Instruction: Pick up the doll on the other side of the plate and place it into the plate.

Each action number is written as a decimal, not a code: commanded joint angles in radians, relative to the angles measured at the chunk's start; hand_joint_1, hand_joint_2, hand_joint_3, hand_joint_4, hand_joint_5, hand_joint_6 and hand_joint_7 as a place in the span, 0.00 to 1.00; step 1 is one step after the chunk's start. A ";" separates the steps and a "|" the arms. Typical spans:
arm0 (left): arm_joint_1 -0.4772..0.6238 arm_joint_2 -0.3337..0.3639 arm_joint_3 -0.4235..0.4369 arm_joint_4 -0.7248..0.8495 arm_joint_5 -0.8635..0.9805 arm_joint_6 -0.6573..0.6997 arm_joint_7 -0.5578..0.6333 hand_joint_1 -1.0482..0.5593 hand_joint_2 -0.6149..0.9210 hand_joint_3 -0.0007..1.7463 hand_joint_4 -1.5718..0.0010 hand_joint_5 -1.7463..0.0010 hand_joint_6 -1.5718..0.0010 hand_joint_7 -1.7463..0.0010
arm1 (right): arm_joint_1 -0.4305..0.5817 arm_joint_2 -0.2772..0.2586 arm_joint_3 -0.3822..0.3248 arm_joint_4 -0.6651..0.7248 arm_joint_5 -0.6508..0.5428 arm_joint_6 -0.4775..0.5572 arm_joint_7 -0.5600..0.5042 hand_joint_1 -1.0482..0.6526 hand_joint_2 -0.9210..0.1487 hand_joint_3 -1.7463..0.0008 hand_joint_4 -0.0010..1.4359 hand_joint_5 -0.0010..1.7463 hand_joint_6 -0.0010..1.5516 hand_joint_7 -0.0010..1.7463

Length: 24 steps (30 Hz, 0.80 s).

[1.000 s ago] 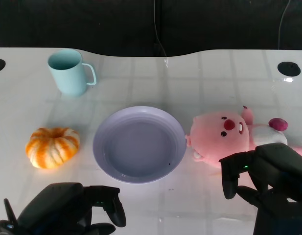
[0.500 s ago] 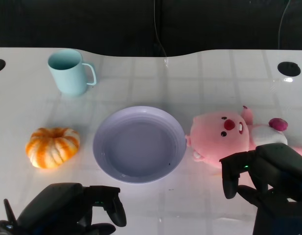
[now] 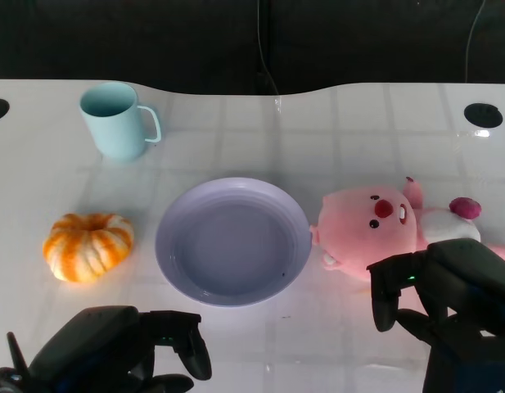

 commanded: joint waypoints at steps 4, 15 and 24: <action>-0.001 0.019 0.006 -0.007 0.003 0.001 -0.007 0.48 1.00 0.21 0.60 0.09 0.56 0.38 | -0.001 0.005 -0.040 -0.034 -0.004 0.036 -0.055 0.56 0.35 0.60 0.59 0.73 0.63 0.34; -0.001 0.015 0.002 0.000 0.006 -0.002 -0.002 0.47 1.00 0.20 0.60 0.07 0.56 0.38 | -0.004 -0.005 -0.120 -0.043 0.039 -0.120 -0.167 0.46 0.21 0.83 0.42 0.48 0.47 0.06; -0.008 0.013 -0.004 0.004 0.015 -0.001 0.001 0.48 1.00 0.19 0.60 0.08 0.55 0.38 | -0.016 -0.016 -0.148 -0.135 -0.142 0.053 -0.157 0.27 0.06 0.98 0.11 0.40 0.22 0.00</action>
